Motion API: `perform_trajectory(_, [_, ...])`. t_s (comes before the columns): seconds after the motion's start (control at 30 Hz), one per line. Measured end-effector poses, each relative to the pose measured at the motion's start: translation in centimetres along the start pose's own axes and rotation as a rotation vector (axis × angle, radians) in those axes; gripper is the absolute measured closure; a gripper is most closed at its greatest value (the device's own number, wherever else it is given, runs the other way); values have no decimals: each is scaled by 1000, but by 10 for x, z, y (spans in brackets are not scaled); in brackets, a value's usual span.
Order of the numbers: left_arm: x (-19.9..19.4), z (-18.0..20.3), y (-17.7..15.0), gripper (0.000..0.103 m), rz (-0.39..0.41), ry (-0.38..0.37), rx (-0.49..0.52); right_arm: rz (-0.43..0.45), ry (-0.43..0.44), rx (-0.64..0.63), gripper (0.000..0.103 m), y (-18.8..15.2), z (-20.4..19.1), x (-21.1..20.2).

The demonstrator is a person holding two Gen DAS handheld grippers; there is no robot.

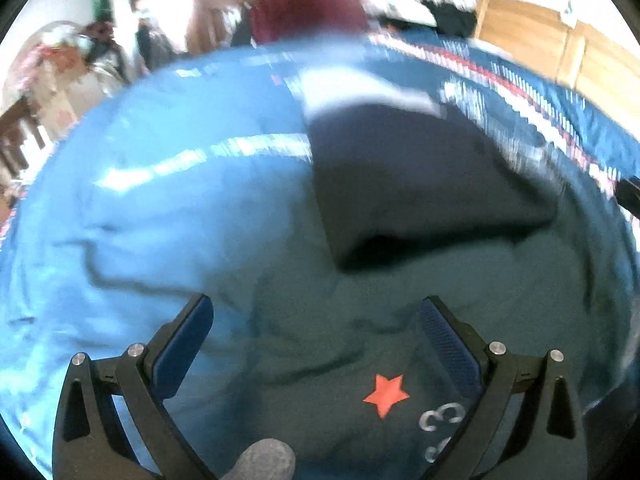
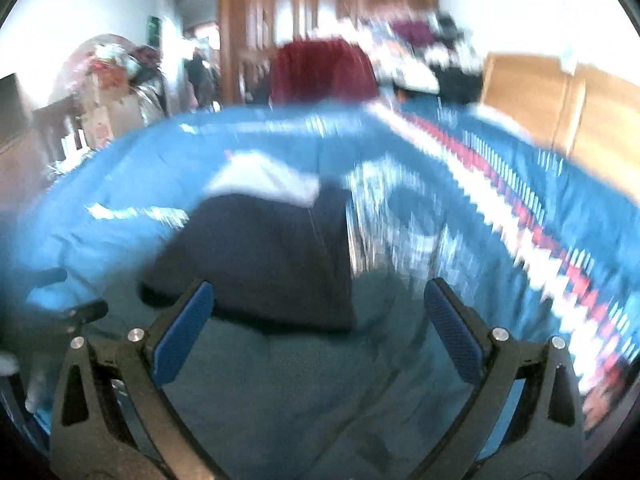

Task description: Fold large clothes

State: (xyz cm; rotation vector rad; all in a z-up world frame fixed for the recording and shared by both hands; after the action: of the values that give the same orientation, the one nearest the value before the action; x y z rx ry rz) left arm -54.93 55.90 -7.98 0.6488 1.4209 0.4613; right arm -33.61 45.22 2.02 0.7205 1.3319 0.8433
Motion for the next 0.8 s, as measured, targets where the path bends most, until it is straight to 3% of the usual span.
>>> perform_trajectory(0.17, [-99, 2, 53, 0, 261, 38, -33, 239, -153, -17, 0, 71, -11, -79])
perform_trajectory(0.23, [-141, 1, 76, 0, 361, 35, -77, 218, -205, 29, 0, 82, -10, -85])
perform_trajectory(0.27, [-153, 0, 84, 0, 384, 18, -102, 149, -189, 51, 0, 86, -11, -78])
perform_trajectory(0.37, [-174, -2, 107, 0, 375, -12, -152, 28, -106, 104, 0, 89, -11, -61])
perform_trajectory(0.47, [-191, 3, 114, 0, 392, 40, -143, -23, -139, 77, 0, 90, -16, -56])
perform_trajectory(0.63, [-196, 19, 110, 0, 348, 45, -115, -170, -153, 103, 0, 77, -19, -47])
perform_trajectory(0.8, [-202, 32, 100, 0, 320, 23, -115, -191, -175, 112, 0, 64, -14, -61])
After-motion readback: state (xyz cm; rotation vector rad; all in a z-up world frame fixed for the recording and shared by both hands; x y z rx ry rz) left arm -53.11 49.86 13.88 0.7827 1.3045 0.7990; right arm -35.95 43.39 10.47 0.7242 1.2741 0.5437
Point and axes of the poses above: each gripper's, at about its wrist camera, not at the fingertips, and x roughly the way its jaws point, z to its right, y to its top, the point moved 4 cm from there along x, roughly the way its jaws point, and after that the axes turned 6 degrees about -x, right-handed, at the moved point
